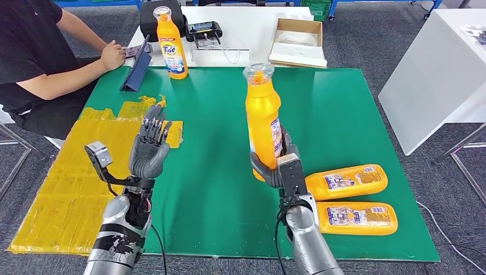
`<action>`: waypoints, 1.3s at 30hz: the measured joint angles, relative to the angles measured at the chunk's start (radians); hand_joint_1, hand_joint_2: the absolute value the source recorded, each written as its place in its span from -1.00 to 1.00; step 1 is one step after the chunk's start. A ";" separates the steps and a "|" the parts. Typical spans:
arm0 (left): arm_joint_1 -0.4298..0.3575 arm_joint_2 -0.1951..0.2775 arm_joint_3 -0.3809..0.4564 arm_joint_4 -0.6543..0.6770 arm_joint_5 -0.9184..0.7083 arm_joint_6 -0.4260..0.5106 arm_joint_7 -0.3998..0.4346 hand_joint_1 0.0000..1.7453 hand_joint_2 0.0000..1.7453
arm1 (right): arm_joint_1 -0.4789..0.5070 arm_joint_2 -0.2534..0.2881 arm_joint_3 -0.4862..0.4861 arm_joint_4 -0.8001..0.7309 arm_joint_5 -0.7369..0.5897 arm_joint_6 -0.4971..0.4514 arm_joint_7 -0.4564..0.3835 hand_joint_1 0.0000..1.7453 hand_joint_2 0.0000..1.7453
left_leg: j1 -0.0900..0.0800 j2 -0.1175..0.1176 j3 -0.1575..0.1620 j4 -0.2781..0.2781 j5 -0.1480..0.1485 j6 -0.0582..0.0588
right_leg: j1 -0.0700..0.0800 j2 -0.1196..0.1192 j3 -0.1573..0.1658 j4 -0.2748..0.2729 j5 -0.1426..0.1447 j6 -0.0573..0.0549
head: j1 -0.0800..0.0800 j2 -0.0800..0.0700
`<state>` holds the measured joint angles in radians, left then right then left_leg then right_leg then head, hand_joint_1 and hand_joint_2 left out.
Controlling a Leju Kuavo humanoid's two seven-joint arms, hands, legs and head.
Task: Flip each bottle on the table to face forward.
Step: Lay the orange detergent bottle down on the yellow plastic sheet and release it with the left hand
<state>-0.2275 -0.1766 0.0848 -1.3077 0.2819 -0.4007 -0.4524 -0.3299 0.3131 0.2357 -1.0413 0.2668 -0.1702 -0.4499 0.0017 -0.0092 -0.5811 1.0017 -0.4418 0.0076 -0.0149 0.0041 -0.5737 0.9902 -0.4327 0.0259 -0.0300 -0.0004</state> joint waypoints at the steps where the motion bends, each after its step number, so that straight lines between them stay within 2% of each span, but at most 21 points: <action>1: 0.009 0.000 -0.010 0.000 0.025 -0.038 0.010 -1.00 1.00 | -0.001 0.002 0.012 0.001 0.026 0.006 0.011 1.00 1.00 | 0.000 0.000 0.000 0.000 0.000 0.000 | 0.000 0.000 0.000 0.000 0.000 0.000 | 0.000 0.000; 4: 0.040 0.000 -0.051 -0.011 0.076 -0.116 0.026 -1.00 1.00 | -0.007 0.012 0.070 0.017 0.106 0.035 0.049 1.00 1.00 | 0.000 0.000 0.000 0.000 0.000 0.000 | 0.000 0.001 -0.001 0.000 0.000 0.000 | 0.000 0.000; 10: 0.071 0.001 -0.126 -0.039 0.133 -0.149 0.054 -1.00 1.00 | -0.030 0.043 0.208 0.074 0.167 0.067 0.104 1.00 1.00 | 0.001 0.000 -0.002 0.000 0.000 0.000 | 0.001 0.000 -0.001 0.000 0.000 0.000 | 0.000 0.000; 16: 0.083 0.014 -0.148 -0.047 0.166 -0.158 0.063 -1.00 1.00 | -0.078 0.049 0.380 0.140 0.117 0.063 0.167 1.00 1.00 | 0.001 0.000 -0.001 0.000 0.001 0.000 | 0.001 0.000 -0.001 0.000 0.000 0.000 | 0.000 0.000; 24: 0.093 0.033 -0.145 -0.049 0.141 -0.131 0.052 -1.00 1.00 | -0.129 0.049 0.497 0.191 0.061 0.055 0.216 1.00 1.00 | 0.001 0.000 -0.001 0.000 0.001 0.000 | 0.001 0.000 -0.001 0.000 0.000 0.000 | 0.000 0.000; 28: 0.090 0.041 -0.139 -0.048 0.073 -0.069 0.045 1.00 1.00 | -0.162 0.047 0.602 0.221 -0.009 0.033 0.254 1.00 1.00 | 0.001 0.001 -0.001 0.000 0.001 0.000 | 0.001 0.000 -0.001 0.000 0.000 0.000 | 0.000 0.000; 33: 0.087 0.045 -0.133 -0.040 -0.010 -0.007 0.014 1.00 1.00 | -0.202 0.045 0.688 0.261 -0.047 0.014 0.273 1.00 1.00 | 0.001 0.001 -0.001 0.000 0.001 0.000 | 0.001 0.001 -0.002 0.000 0.000 0.000 | 0.000 0.000; 39: 0.088 0.045 -0.118 -0.030 -0.039 0.001 -0.006 1.00 1.00 | -0.230 0.045 0.714 0.300 -0.035 0.010 0.271 1.00 1.00 | 0.001 0.001 -0.001 0.000 0.001 0.000 | 0.001 0.001 -0.002 0.000 0.000 0.000 | 0.000 0.000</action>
<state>-0.1400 -0.1312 -0.0334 -1.3374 0.2431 -0.3992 -0.4581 -0.5597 0.3578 0.9502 -0.7416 0.2313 -0.1602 -0.1790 0.0026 -0.0083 -0.5821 1.0016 -0.4411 0.0074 -0.0141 0.0048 -0.5754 0.9902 -0.4326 0.0256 -0.0300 -0.0004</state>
